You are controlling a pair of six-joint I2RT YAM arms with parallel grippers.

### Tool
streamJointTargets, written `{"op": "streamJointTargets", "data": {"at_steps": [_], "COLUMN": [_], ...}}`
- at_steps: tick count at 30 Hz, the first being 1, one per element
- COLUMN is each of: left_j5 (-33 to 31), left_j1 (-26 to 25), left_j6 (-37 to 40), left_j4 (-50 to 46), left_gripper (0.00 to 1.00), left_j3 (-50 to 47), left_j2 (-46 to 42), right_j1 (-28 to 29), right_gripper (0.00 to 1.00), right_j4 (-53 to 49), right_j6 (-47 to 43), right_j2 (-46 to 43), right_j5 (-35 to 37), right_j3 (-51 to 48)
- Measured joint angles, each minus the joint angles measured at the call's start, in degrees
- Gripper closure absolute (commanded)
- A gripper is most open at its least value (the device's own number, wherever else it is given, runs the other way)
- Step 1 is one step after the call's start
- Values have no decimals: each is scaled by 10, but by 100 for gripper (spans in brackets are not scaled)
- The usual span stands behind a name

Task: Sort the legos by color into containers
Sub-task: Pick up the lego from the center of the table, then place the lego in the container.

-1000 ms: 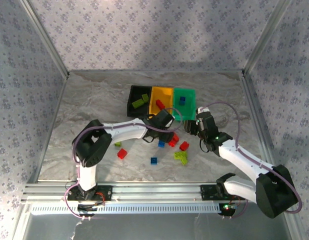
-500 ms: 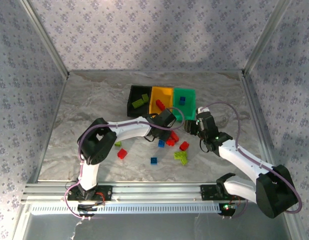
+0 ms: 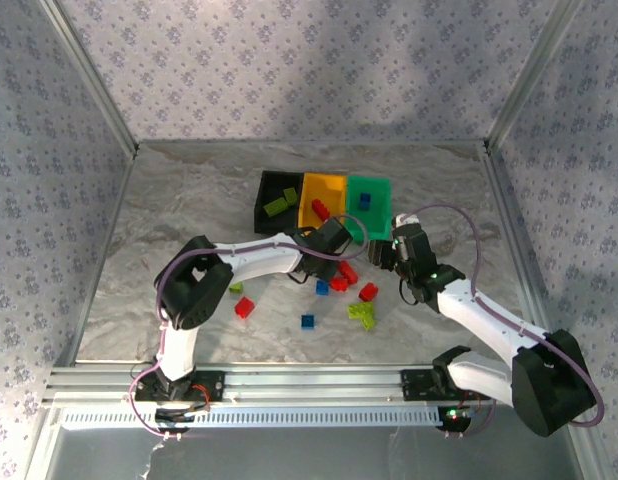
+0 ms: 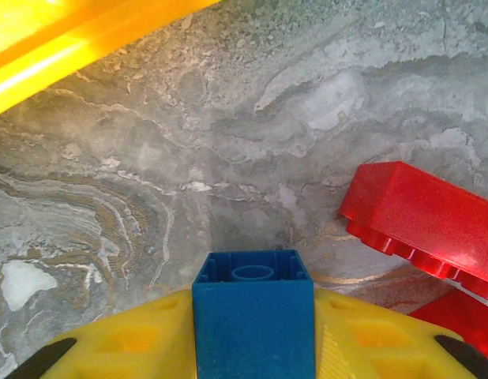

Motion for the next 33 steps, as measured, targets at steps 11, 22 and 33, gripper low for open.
{"op": "streamJointTargets", "data": {"at_steps": [11,22,33], "left_j5": [5,42,73], "left_j1": [17,58,63], "left_j6": [1,19,39], "left_j4": [4,-37,-124], "left_gripper": [65,65,57], "left_j3": [61,330,560], "left_j2": [-22,88,251], "right_j1": [-4,-87,-125], "right_gripper": [37,37,37], "right_j4": [-3,-16,-15], "right_j6": [2,31,37], "right_j2": [-20,-30,-30], "right_j5": [4,-17,-70], "right_j3": [-2,-16,-29]}}
